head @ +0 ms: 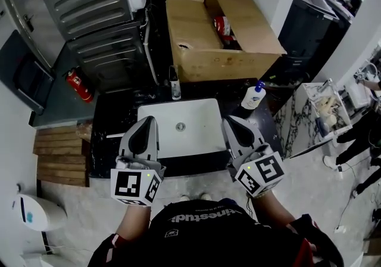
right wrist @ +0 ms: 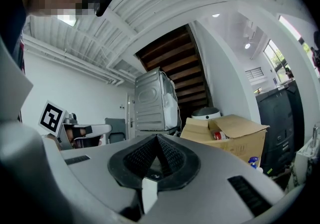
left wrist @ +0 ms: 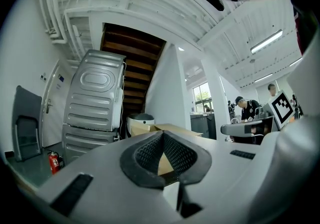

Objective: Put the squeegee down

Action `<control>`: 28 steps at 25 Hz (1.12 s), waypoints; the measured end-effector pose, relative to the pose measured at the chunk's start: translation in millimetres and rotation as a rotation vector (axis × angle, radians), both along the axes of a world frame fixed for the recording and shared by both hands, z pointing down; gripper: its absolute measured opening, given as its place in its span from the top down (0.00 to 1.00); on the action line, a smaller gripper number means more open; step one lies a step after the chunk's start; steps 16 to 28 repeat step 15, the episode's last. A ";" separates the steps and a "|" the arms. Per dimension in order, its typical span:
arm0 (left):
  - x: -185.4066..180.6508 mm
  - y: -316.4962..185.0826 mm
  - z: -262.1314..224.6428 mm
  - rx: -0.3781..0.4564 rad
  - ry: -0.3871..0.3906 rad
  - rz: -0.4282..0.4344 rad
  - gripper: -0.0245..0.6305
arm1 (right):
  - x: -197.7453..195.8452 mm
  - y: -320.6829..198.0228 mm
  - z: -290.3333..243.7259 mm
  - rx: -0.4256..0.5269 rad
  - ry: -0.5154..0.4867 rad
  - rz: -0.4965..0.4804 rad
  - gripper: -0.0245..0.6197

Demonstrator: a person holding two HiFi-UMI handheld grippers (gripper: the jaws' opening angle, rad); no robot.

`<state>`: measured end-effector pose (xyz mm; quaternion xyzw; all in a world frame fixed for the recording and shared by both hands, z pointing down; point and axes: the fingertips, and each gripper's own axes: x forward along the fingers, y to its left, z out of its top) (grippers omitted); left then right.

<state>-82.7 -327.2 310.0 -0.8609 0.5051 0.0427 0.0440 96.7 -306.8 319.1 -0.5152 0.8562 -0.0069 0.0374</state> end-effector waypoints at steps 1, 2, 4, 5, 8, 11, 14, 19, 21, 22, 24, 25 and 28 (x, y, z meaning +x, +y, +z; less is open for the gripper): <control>0.7 0.2 -1.3 0.003 0.000 0.002 0.94 | 1.3 0.0 -0.8 0.001 -0.001 0.004 0.90; 1.1 0.3 -2.1 0.004 -0.001 0.002 0.94 | 2.6 0.1 -1.3 0.001 -0.002 0.008 0.90; 1.5 0.2 -1.9 0.003 -0.002 0.004 0.94 | 4.8 0.6 -1.5 0.002 -0.004 0.015 0.90; 1.6 -0.2 -1.1 -0.001 0.000 0.006 0.94 | 5.9 1.0 -1.3 0.003 -0.005 0.017 0.90; 1.2 -1.5 0.2 -0.013 0.015 0.005 0.94 | 9.3 1.0 -0.3 0.000 -0.008 0.024 0.90; 0.9 -1.8 0.8 -0.014 0.013 -0.002 0.94 | 10.5 0.3 1.3 -0.005 -0.009 0.027 0.90; 0.8 -1.9 1.9 -0.014 0.012 -0.005 0.94 | 10.1 0.7 2.4 -0.004 -0.009 0.027 0.90; 0.8 -2.0 2.2 -0.015 0.013 -0.007 0.94 | 9.9 1.0 2.6 -0.004 -0.010 0.027 0.90; 0.8 -2.0 2.2 -0.015 0.013 -0.007 0.94 | 9.9 1.0 2.6 -0.004 -0.010 0.027 0.90; 0.8 -2.0 2.2 -0.015 0.013 -0.007 0.94 | 9.9 1.0 2.6 -0.004 -0.010 0.027 0.90; 0.8 -2.0 2.2 -0.015 0.013 -0.007 0.94 | 9.9 1.0 2.6 -0.004 -0.010 0.027 0.90; 0.8 -2.0 2.2 -0.015 0.013 -0.007 0.94 | 9.9 1.0 2.6 -0.004 -0.010 0.027 0.90; 0.8 -2.0 2.2 -0.015 0.013 -0.007 0.94 | 9.9 1.0 2.6 -0.004 -0.010 0.027 0.90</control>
